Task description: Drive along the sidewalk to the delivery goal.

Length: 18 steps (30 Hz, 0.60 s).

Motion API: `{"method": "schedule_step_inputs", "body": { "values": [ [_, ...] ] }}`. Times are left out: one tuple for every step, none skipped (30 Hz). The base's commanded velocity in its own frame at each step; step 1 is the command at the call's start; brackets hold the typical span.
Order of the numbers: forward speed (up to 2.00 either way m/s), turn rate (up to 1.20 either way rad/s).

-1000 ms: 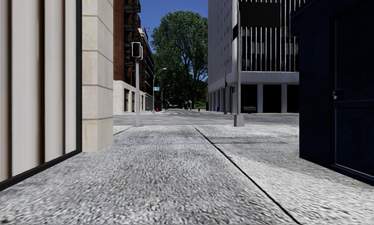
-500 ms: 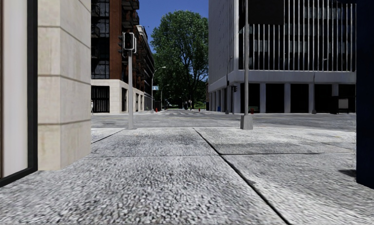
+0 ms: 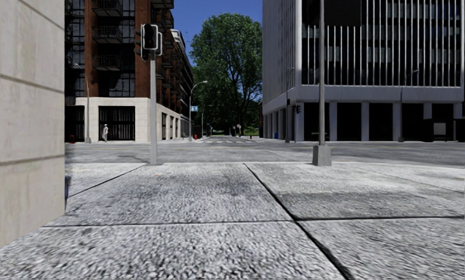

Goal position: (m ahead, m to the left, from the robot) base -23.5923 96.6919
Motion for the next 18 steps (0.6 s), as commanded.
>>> {"method": "schedule_step_inputs", "body": {
  "values": [
    [2.00, 0.34],
    [2.00, 0.35],
    [2.00, 0.35],
    [2.00, 0.35],
    [2.00, 0.35],
    [2.00, 0.35],
    [2.00, 0.37],
    [2.00, 0.39],
    [2.00, 0.39],
    [2.00, 0.42],
    [2.00, 0.44],
    [2.00, 0.45],
    [2.00, 0.45],
    [2.00, 0.46],
    [2.00, 0.46],
    [2.00, 0.46],
    [2.00, 0.46],
    [2.00, 0.46]
  ]
}}
